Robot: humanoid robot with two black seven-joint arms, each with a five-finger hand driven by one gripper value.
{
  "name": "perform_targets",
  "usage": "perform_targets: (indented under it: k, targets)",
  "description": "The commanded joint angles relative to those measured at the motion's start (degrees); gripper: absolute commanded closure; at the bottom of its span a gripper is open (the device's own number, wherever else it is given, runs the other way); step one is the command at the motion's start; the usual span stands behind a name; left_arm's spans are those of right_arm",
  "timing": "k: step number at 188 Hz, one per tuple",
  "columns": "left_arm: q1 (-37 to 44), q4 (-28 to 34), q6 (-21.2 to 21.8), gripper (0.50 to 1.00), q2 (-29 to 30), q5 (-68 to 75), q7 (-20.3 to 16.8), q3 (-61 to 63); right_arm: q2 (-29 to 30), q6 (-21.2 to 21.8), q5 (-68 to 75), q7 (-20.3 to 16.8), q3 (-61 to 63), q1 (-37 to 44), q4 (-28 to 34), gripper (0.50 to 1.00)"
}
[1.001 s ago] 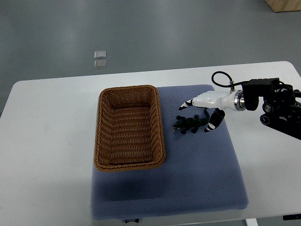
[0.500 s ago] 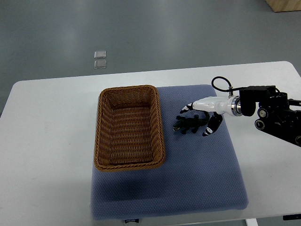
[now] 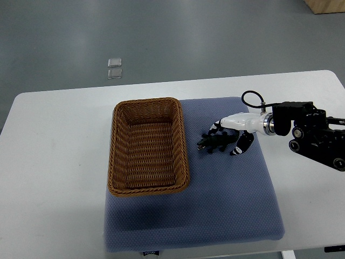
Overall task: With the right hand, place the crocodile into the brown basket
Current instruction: 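Close the right hand's fingers around the toy crocodile's body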
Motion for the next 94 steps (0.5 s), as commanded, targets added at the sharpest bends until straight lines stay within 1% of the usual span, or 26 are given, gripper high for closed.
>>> perform_targets:
  k: [1,5,10,17,22,36,43,81,94]
  targets:
    - [0.0,0.0,0.0,0.5,0.0,0.0,0.0,0.0,0.6,-0.6,-0.3,0.0,0.0,0.0,-1.2,0.705]
    - [0.0,0.0,0.0,0.5,0.0,0.0,0.0,0.0,0.7,-0.8,-0.3,-0.1,0.0,0.0,-1.4,0.711]
    - [0.0,0.0,0.0,0.5,0.0,0.0,0.0,0.0,0.7,-1.0,-0.4,-0.3,0.1,0.0,-1.7,0.734]
    - [0.0,0.0,0.0,0.5,0.0,0.0,-0.1,0.0,0.7,-1.0,-0.4,-0.5,0.1,0.0,-1.8,0.752]
    - [0.0,0.0,0.0,0.5,0.0,0.0,-0.1,0.0,0.6,-1.0,-0.4,-0.7,0.2,0.1,-2.1,0.779]
    - [0.0,0.0,0.0,0.5,0.0,0.0,0.0,0.0,0.5,-1.1,-0.4,-0.7,0.3,0.1,-2.1,0.793]
    - [0.0,0.0,0.0,0.5,0.0,0.0,0.0,0.0,0.4,-1.0,-0.4,-0.7,0.3,0.1,-2.1,0.809]
    - [0.0,0.0,0.0,0.5,0.0,0.0,-0.1,0.0,0.0,-1.0,-0.2,-0.6,0.3,0.2,-2.1,0.814]
    - [0.0,0.0,0.0,0.5,0.0,0.0,0.0,0.0,-0.1,-1.0,-0.2,-0.6,0.3,0.2,-2.1,0.846]
